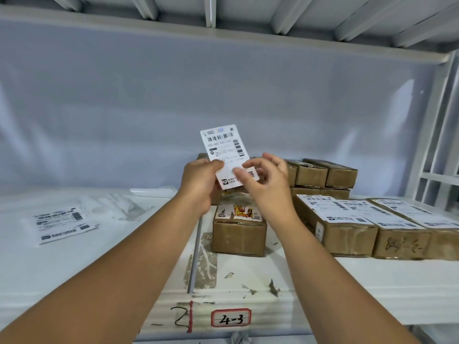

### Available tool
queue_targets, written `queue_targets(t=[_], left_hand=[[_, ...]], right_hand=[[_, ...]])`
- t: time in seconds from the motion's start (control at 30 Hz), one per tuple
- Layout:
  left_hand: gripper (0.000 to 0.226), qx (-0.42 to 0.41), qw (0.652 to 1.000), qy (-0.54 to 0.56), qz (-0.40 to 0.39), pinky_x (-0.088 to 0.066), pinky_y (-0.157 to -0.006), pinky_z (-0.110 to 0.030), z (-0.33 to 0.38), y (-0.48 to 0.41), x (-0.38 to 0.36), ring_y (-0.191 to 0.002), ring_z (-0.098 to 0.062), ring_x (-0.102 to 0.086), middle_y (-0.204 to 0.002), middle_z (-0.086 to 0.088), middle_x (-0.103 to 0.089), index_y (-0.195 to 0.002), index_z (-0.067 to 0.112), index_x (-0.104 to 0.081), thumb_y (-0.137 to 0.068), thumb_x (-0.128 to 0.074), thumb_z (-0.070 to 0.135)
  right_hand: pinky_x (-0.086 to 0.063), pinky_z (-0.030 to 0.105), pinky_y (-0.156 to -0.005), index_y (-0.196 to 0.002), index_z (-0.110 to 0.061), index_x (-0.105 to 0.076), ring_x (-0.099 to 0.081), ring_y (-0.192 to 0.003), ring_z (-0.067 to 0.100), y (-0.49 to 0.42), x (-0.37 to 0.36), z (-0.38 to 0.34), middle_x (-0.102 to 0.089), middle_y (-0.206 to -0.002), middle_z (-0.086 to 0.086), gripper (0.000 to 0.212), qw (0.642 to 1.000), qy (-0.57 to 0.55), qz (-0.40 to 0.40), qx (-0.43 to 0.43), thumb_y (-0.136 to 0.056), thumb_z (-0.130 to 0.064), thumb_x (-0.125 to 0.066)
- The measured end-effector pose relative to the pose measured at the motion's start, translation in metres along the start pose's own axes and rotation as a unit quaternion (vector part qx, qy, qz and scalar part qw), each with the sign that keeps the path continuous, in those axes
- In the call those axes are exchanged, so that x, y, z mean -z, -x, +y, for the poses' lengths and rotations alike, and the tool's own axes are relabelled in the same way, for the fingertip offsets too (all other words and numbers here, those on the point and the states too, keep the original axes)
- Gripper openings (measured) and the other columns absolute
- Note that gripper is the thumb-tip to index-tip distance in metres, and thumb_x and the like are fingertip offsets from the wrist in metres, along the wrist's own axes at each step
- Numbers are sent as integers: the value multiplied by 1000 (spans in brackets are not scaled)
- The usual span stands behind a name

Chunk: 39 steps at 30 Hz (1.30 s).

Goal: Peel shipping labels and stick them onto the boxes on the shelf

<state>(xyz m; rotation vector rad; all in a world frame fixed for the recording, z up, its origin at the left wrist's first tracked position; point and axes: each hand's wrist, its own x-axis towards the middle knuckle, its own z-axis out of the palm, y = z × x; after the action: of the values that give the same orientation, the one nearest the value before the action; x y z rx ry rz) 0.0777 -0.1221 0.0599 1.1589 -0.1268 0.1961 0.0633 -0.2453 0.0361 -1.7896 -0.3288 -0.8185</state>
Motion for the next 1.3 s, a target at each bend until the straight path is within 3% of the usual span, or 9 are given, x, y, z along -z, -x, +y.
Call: queue_targets(t=[0.07, 0.13, 0.2, 0.43, 0.63, 0.73, 0.9, 1.1, 1.3], left_hand=[[13, -3, 999, -31, -28, -57, -69, -35, 0, 1, 8, -84, -23, -69, -104, -12, -69, -99, 2, -61, -92, -51, 2], [14, 9, 997, -53, -63, -58, -70, -36, -4, 6, 14, -88, -24, -69, -105, -11, -70, -102, -1, -60, -92, -52, 2], [13, 27, 994, -58, -91, -60, -68, -36, -8, 11, 18, -85, -24, -70, -101, -12, -71, -101, -1, -61, -92, -52, 3], [16, 22, 988, -74, -134, -59, -60, -33, -3, 15, 22, -76, -22, -70, -90, -12, -72, -97, 6, -64, -96, -49, 13], [15, -2, 983, -136, -126, -59, -61, -29, -3, 11, 28, -75, -21, -72, -90, -9, -73, -101, 5, -65, -93, -54, 12], [11, 26, 983, -124, -133, -58, -57, -26, -3, 11, 29, -65, -17, -71, -80, -8, -74, -96, 3, -66, -90, -57, 6], [12, 46, 985, -70, -148, -57, -71, -27, -1, 8, 32, -69, -16, -69, -84, -11, -73, -97, 2, -66, -87, -61, 5], [6, 56, 976, -139, -159, -54, -58, -20, 0, 10, 35, -65, -15, -67, -78, -9, -73, -90, 5, -67, -86, -63, 8], [8, 48, 968, -200, -141, -56, -60, -20, 0, 10, 37, -67, -16, -66, -84, -11, -73, -91, 2, -67, -87, -64, 7]], right_hand=[[-53, 21, -82, -90, -20, -65, -62, -97, 10, -4, 3, 2, -58, -119, -2, 32, 994, -102, 12, -48, -83, -52, -60], [-55, 43, -84, -89, -18, -64, -68, -94, 20, -6, 8, 4, -71, -101, 3, 22, 973, -206, 23, -106, -92, -38, -55], [-55, 49, -82, -90, -15, -63, -68, -91, 24, -7, 10, 4, -71, -98, 6, 10, 960, -251, 13, -125, -94, -20, -55], [-59, 33, -68, -88, -10, -66, -69, -87, 26, -6, 11, 0, -71, -96, 10, 10, 966, -208, 14, -153, -86, -1, -62], [-56, 43, -76, -86, -12, -68, -69, -85, 27, -5, 14, 3, -72, -91, 8, 10, 969, -186, 14, -163, -87, -4, -62], [-57, 39, -72, -88, -9, -68, -70, -80, 26, -2, 14, 4, -72, -91, 12, 10, 956, -236, 13, -174, -87, -1, -61], [-59, 33, -65, -98, -9, -68, -71, -82, 24, 1, 17, 0, -73, -96, 11, 15, 936, -306, -6, -176, -85, -2, -64], [-59, 39, -71, -89, -11, -70, -71, -86, 27, 6, 19, 1, -72, -98, 12, 11, 956, -240, -3, -171, -84, -1, -66], [-59, 40, -75, -87, -12, -69, -70, -86, 25, 9, 18, 1, -69, -98, 12, 11, 974, -155, -8, -167, -83, -2, -67]])
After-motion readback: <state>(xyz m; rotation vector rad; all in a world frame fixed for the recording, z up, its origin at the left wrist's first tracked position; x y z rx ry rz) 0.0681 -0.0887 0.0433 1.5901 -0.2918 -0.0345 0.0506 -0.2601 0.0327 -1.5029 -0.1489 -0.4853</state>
